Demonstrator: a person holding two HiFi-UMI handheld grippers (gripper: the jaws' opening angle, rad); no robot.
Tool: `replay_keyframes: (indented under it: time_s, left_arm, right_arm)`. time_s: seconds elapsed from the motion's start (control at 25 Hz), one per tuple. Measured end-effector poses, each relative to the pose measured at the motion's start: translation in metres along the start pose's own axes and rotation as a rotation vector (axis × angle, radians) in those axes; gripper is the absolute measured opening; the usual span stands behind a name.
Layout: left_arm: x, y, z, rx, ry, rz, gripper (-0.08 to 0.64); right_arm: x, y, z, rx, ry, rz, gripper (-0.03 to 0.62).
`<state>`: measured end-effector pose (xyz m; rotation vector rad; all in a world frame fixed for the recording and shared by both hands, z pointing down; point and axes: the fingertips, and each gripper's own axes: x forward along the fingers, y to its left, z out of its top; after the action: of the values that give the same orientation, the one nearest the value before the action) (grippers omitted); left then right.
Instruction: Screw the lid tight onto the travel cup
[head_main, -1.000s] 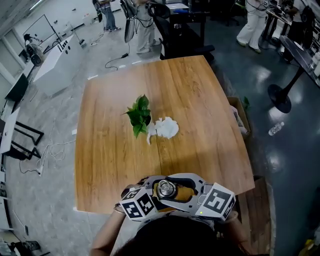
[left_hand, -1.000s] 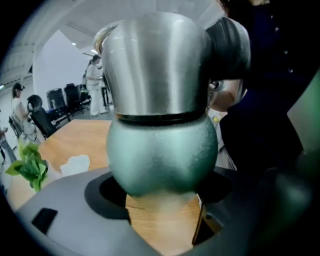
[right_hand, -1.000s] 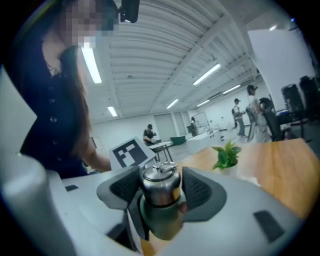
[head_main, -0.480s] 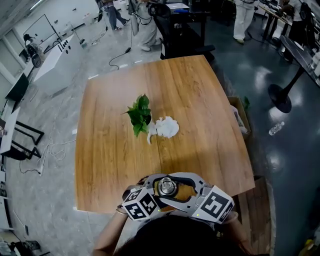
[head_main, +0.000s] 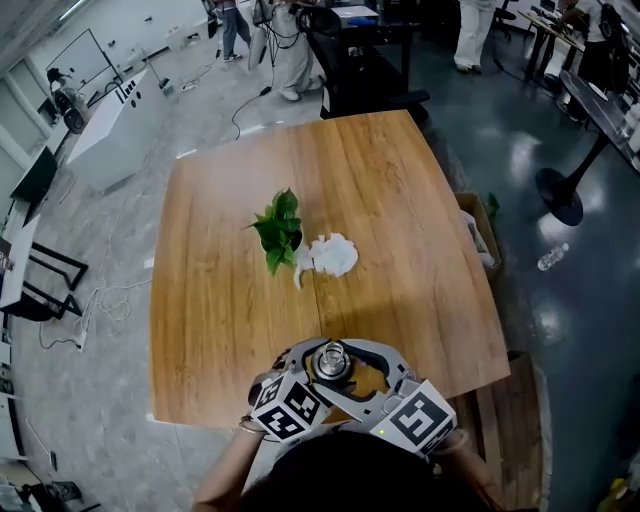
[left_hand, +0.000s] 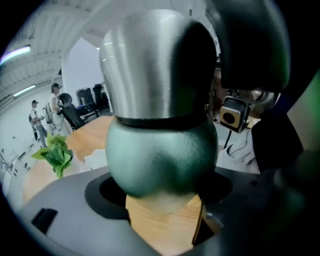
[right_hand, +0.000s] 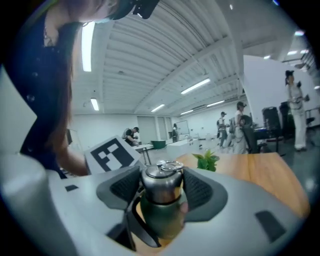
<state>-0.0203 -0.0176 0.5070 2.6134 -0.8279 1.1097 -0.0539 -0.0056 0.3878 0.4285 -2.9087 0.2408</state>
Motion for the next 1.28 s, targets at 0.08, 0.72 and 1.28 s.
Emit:
replay_keyframes:
  time_s: [0.08,0.72,1.28]
  left_arm:
    - [-0.004,-0.014,-0.002,0.067,0.002,-0.103,0.391]
    - [-0.008,-0.042,-0.002,0.17,0.011,-0.228,0.391]
    - [-0.007,-0.04,-0.001,0.053,-0.066,-0.214,0.391]
  right_arm:
    - [-0.005,0.008,-0.002,0.005,0.042,0.11,0.268]
    - [-0.012,0.024,-0.004,-0.001,0.074,0.253,0.27]
    - [-0.015,0.015,0.003,-0.026,-0.024,0.218,0.285]
